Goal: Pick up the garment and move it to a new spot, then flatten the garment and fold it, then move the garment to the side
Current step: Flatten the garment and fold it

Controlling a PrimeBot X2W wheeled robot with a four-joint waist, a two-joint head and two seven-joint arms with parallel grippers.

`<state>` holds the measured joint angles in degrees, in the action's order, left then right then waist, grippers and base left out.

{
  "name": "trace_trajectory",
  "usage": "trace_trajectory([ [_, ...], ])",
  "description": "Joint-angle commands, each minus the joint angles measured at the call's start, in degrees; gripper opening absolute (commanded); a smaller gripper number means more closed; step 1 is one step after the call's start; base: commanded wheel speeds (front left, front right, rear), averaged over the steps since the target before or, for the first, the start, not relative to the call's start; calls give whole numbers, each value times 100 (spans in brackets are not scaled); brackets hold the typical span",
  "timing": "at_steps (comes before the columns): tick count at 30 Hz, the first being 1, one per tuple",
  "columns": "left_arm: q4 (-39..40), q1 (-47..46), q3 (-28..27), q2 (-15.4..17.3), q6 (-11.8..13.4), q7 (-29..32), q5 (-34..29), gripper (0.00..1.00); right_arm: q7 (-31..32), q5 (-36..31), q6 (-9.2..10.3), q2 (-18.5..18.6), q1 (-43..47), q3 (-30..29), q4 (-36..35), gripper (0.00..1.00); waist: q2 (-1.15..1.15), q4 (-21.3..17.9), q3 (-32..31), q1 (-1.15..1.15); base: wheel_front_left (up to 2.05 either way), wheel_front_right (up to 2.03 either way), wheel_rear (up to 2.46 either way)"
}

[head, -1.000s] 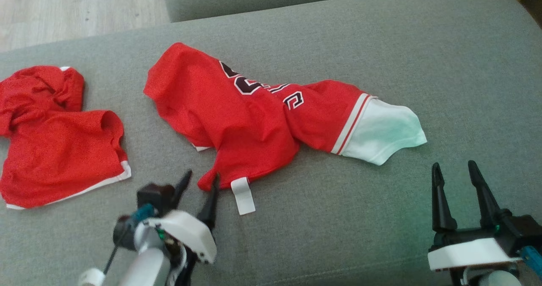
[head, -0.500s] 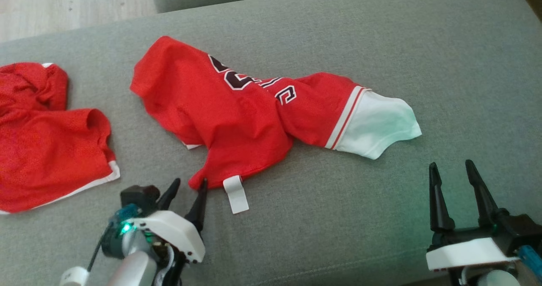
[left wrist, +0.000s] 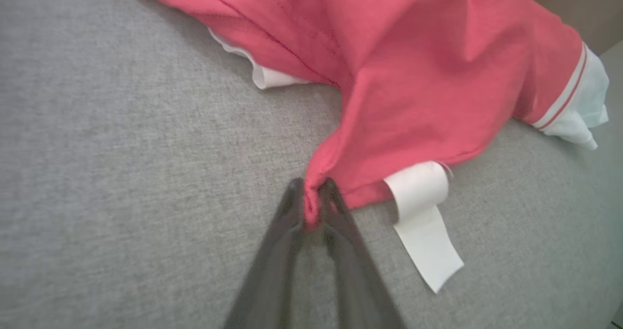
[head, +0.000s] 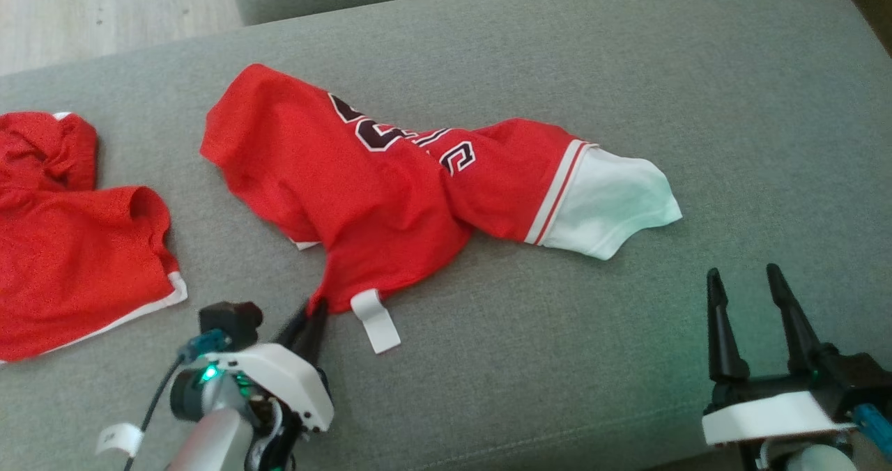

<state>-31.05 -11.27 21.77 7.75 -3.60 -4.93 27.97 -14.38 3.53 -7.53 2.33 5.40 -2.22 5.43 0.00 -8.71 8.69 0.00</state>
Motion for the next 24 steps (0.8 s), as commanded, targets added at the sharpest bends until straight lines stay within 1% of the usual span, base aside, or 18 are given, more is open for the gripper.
trace_trajectory([
  [1,77,-201,-88,89,-51,7,-17,0,-62,19,4,54,-129,85,-172,100,0,42,-14,0,0,0,0],
  [4,110,-220,-1,129,-49,-34,-105,0,-62,18,4,54,-81,38,-181,100,0,158,-60,0,0,0,0],
  [7,393,-104,-1,215,112,-112,-207,0,-62,17,4,54,-41,18,-192,100,0,281,-121,0,0,0,0],
  [14,1711,852,-131,600,790,121,-377,0,-62,39,4,54,71,-17,-213,100,0,590,-251,0,0,0,0],
  [16,2022,1166,-215,638,947,174,-311,0,-62,29,4,54,99,-18,-214,100,0,682,-263,0,0,0,0],
  [18,2169,1418,-268,697,1089,189,-318,0,-62,6,4,54,120,-6,-213,100,0,760,-275,0,0,0,0],
  [20,2196,1577,-333,690,1227,62,-338,0,-62,-20,4,54,131,-4,-202,100,0,826,-295,0,0,0,0],
  [21,2198,1610,-344,659,1253,-69,-353,26,-62,-32,4,54,136,-4,-200,100,0,860,-301,0,0,0,0],
  [23,2142,1634,-335,539,1231,-294,-310,100,-62,-70,4,54,150,13,-189,100,0,925,-314,0,0,0,0],
  [24,2099,1624,-316,485,1196,-386,-288,100,-62,-90,4,54,153,31,-181,100,0,945,-319,0,0,0,0],
])
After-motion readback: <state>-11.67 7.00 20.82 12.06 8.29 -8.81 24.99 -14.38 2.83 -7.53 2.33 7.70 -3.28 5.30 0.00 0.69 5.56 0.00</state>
